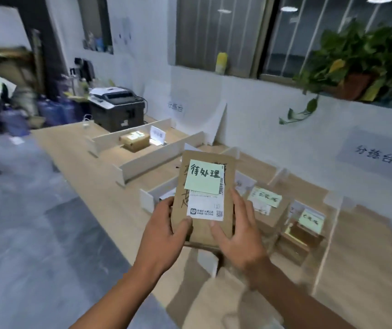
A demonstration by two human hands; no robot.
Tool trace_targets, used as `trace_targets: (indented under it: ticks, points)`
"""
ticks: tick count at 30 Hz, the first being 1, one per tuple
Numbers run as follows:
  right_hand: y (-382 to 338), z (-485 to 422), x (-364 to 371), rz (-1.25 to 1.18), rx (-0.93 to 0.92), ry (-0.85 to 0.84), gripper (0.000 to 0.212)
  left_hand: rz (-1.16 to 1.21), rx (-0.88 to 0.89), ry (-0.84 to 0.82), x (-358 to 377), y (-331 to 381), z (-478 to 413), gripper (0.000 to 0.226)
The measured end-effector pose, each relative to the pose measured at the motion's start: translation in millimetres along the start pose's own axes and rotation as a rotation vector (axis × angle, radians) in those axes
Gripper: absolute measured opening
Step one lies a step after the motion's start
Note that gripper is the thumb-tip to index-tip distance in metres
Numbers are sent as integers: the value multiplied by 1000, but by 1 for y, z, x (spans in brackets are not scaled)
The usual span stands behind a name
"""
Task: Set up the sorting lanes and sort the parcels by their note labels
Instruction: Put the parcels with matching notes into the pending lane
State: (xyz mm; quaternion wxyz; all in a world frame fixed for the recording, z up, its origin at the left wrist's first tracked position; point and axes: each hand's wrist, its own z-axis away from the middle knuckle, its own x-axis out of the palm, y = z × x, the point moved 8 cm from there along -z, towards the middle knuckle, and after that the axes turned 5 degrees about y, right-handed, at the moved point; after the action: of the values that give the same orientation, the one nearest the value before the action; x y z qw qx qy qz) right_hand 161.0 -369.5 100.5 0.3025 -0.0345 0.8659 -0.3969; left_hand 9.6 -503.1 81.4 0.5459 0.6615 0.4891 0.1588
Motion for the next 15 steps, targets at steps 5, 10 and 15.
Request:
trace_targets:
  ticks: [5,10,15]
  points:
    - [-63,-87,172,-136,-54,-76,81,-89,-54,105,-133,-87,-103,53]
    - [-99,-156,310,-268,-75,-118,79,-152,-122,132,-224,-159,-194,51]
    - [-85,-225,425,-272,-42,-146,79,-171,-183,122,-256,-240,-289,50]
